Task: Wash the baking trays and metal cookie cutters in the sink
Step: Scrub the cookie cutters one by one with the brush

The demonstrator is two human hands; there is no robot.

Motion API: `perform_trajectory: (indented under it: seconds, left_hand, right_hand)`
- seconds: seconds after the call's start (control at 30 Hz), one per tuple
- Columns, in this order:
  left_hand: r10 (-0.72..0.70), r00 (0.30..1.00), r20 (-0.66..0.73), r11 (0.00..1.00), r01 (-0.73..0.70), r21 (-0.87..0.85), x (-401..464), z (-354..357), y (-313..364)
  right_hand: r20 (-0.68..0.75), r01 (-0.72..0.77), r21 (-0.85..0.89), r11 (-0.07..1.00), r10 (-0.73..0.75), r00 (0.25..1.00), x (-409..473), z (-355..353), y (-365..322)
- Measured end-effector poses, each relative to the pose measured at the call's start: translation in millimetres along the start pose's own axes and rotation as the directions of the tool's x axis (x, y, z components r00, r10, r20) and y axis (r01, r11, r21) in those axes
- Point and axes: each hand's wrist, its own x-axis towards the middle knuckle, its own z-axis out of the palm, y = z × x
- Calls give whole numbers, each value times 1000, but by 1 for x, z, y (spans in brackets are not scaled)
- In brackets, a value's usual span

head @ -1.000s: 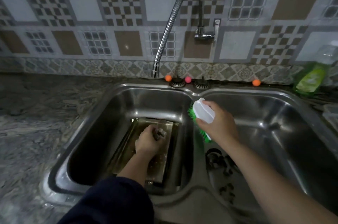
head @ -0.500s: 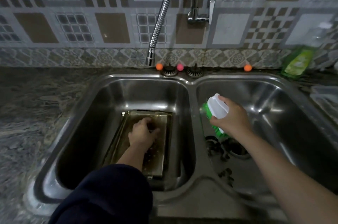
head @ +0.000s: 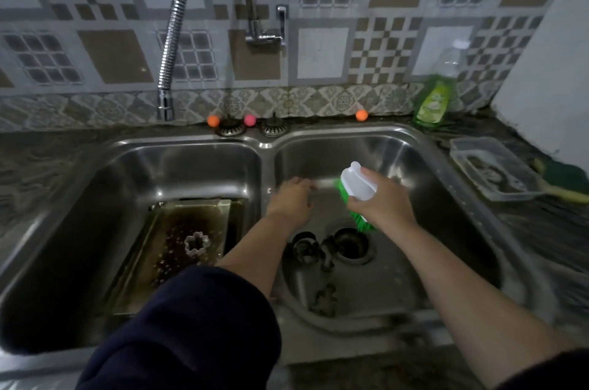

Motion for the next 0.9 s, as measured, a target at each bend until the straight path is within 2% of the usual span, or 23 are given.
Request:
perform_trajectory:
  seconds: [0.1, 0.17, 0.4, 0.5, 0.67, 0.73, 0.83, 0.9]
  left_hand:
    - [-111, 942, 317, 982, 54, 183, 2, 32, 18]
    - [-202, 887, 415, 964, 104, 246, 3, 53, 23]
    - [-456, 768, 449, 889, 373, 265, 13, 95, 19]
    - [-514, 742, 431, 856, 405, 323, 15, 100, 18]
    - [-505, 764, 402, 858, 394, 330, 13, 106, 26]
    - [-481, 796, 367, 873, 394, 288, 11, 105, 30]
    - [-443, 869, 221, 895, 416, 159, 13, 93, 45]
    - [-379, 918, 119, 925, 376, 44, 17, 81, 62]
  right_hand:
    - [28, 46, 24, 999, -46, 999, 5, -10, 19]
    - [62, 110, 16, 994, -111, 992, 8, -12, 31]
    - [231, 124, 28, 992, -127, 964, 27, 4, 75]
    - [279, 90, 93, 992, -113, 954, 34, 11, 87]
    - [316, 84, 103, 991, -112, 942, 45, 5, 102]
    - [326, 60, 118, 991, -96, 940, 48, -5, 108]
    - [363, 29, 137, 990, -77, 929, 53, -25, 113]
    - [359, 10, 114, 993, -51, 932, 57, -42, 115]
